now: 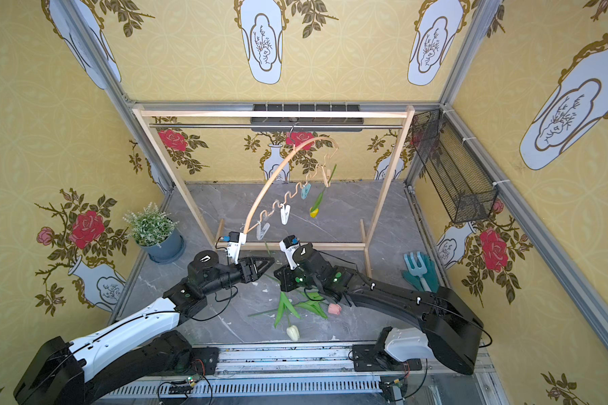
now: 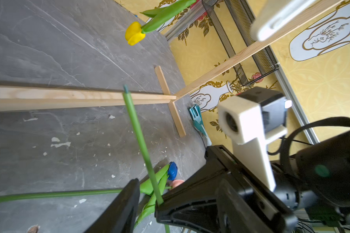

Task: Dry the flowers on a clothes hanger
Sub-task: Pick up the flower at the center of the board.

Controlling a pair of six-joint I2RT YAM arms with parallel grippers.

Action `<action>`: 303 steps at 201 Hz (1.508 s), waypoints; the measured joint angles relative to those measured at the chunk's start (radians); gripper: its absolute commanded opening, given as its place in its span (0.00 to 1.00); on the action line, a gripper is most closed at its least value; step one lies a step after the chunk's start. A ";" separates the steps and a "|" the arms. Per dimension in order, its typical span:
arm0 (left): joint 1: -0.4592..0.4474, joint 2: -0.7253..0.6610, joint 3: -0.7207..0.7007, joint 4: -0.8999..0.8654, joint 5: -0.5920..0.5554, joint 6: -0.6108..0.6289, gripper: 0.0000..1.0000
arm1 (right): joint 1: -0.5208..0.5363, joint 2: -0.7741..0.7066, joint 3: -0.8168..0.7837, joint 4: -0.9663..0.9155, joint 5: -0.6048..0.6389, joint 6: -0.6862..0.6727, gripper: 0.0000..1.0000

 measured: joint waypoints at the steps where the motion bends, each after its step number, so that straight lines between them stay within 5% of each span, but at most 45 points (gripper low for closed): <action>1: 0.000 0.002 0.000 0.000 0.000 0.000 0.55 | 0.000 0.000 0.000 0.002 -0.002 0.000 0.00; 44: 0.000 0.026 0.000 -0.014 -0.003 -0.002 0.37 | 0.000 0.000 -0.013 0.066 -0.038 0.021 0.00; 100: 0.000 0.039 0.016 -0.013 -0.011 -0.014 0.00 | 0.000 -0.014 -0.052 0.113 -0.071 0.045 0.00; 111: 0.000 0.041 0.017 -0.012 -0.008 -0.018 0.00 | 0.000 -0.024 -0.060 0.115 -0.071 0.050 0.00; 139: 0.009 0.042 0.023 -0.012 -0.001 -0.028 0.00 | -0.002 -0.060 -0.094 0.138 -0.082 0.075 0.35; 151: 0.021 0.039 0.023 -0.013 -0.018 -0.035 0.00 | -0.005 -0.089 -0.127 0.149 -0.087 0.078 0.39; 228: 0.028 0.042 0.022 0.028 0.012 -0.085 0.00 | -0.034 -0.146 -0.212 0.193 -0.155 0.149 0.39; 303: 0.029 0.024 0.011 0.060 0.036 -0.107 0.00 | -0.049 -0.085 -0.153 0.214 -0.183 0.145 0.11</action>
